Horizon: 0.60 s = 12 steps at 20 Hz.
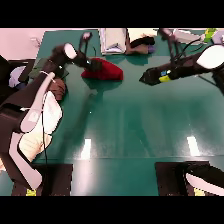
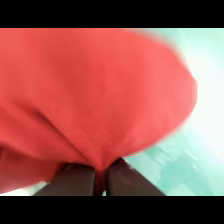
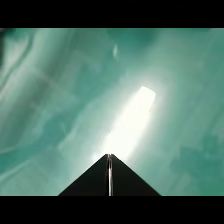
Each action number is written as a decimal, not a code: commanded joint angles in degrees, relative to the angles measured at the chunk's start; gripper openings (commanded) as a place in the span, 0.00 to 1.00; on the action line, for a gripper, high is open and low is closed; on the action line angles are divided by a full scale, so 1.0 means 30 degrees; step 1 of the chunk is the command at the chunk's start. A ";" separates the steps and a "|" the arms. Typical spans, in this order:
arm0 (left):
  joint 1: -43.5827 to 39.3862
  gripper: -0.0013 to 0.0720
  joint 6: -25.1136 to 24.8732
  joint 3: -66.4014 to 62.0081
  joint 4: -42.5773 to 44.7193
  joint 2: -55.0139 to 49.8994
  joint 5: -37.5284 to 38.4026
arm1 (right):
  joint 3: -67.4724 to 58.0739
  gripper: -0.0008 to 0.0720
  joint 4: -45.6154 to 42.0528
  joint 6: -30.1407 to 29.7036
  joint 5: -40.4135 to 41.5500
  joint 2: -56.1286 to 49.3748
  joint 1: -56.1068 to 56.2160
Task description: Fold the shirts.
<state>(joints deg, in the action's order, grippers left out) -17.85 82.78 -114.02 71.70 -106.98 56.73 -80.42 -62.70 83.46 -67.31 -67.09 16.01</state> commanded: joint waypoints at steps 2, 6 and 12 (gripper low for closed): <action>0.0168 0.05 -0.0430 -0.1800 0.3657 0.4772 0.1443 | -0.3344 0.04 -0.0007 0.0000 -0.0510 0.0634 -0.1137; -0.0437 0.05 -0.1217 -0.0656 0.3592 0.9544 0.3359 | -0.5639 0.04 -0.0015 0.0007 -0.0430 0.1494 -0.2404; -0.5457 0.05 -0.1282 0.2419 0.3541 1.0491 0.6462 | -0.6054 0.04 -0.0131 0.0015 -0.0452 0.2361 -0.2703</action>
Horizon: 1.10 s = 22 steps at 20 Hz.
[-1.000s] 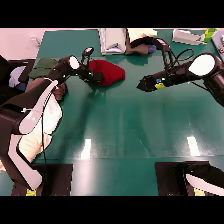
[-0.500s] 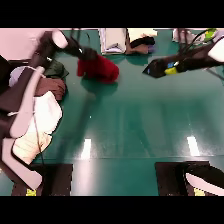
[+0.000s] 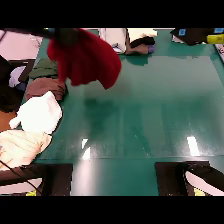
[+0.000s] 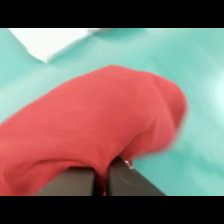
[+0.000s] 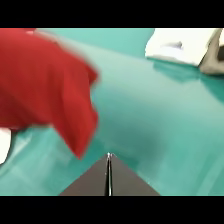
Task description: Fold the shirts.
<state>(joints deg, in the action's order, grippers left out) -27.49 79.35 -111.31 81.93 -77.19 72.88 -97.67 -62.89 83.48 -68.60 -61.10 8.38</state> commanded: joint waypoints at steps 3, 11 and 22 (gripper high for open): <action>-0.4707 0.70 -0.0328 0.5246 0.0044 0.0561 -0.0576 | -0.0299 0.04 -0.0066 0.0007 -0.0379 0.0386 -0.0160; 0.0342 0.86 0.2055 0.8349 0.0401 0.0809 0.1858 | -0.0306 0.04 -0.0051 0.0007 -0.0947 0.0393 -0.0160; 0.0976 0.86 0.2900 1.8243 -0.3563 0.0809 -0.5020 | -0.0299 0.04 -0.0022 0.0393 -0.2186 -0.1013 -0.0153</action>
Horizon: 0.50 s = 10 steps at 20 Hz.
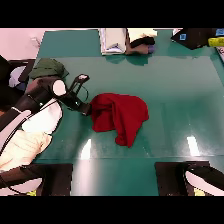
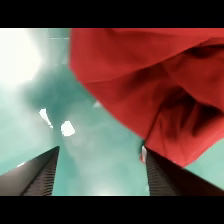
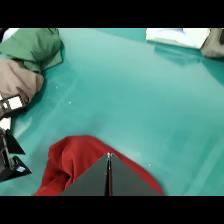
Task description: Fold the shirts.
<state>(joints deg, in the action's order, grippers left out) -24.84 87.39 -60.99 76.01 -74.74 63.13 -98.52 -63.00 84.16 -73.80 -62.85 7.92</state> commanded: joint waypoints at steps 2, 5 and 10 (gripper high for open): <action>0.0095 0.86 0.0168 0.1472 -0.1814 -0.0168 -0.1020 | -0.0015 0.04 0.0015 0.0284 -0.0474 -0.0736 0.0051; 0.0095 0.75 -0.1370 0.1472 -0.2397 0.0007 0.0896 | 0.0007 0.04 -0.0007 0.0284 -0.0452 -0.0940 0.0051; -0.0437 0.81 -0.2892 0.1749 -0.4182 0.0663 0.0044 | 0.0022 0.04 0.0000 0.0284 -0.0474 -0.0918 0.0051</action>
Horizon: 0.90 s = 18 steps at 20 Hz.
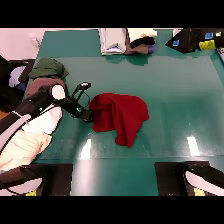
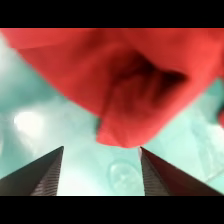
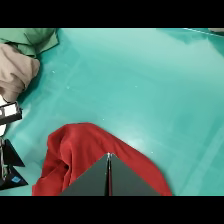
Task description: Fold the shirts.
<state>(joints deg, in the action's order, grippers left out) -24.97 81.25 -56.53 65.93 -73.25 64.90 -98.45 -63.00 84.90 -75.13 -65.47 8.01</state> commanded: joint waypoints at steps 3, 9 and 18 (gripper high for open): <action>-0.1982 0.80 -0.0925 0.0940 -0.0801 -0.0787 -0.3177 | 0.0000 0.04 0.0000 0.0036 -0.0022 -0.0044 0.0022; -0.2055 0.05 -0.0896 0.0357 0.0051 -0.2171 -0.3781 | 0.1406 0.04 -0.1078 0.0073 -0.1071 0.0393 0.0007; 0.0022 0.05 -0.0918 -0.0430 0.1027 -0.0794 -0.2907 | 1.5081 0.65 -0.3279 0.3402 0.0270 0.0998 0.0452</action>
<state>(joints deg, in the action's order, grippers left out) -25.61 78.52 -57.56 68.36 -76.05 55.72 -63.64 -72.62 93.30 -76.42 -60.62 8.58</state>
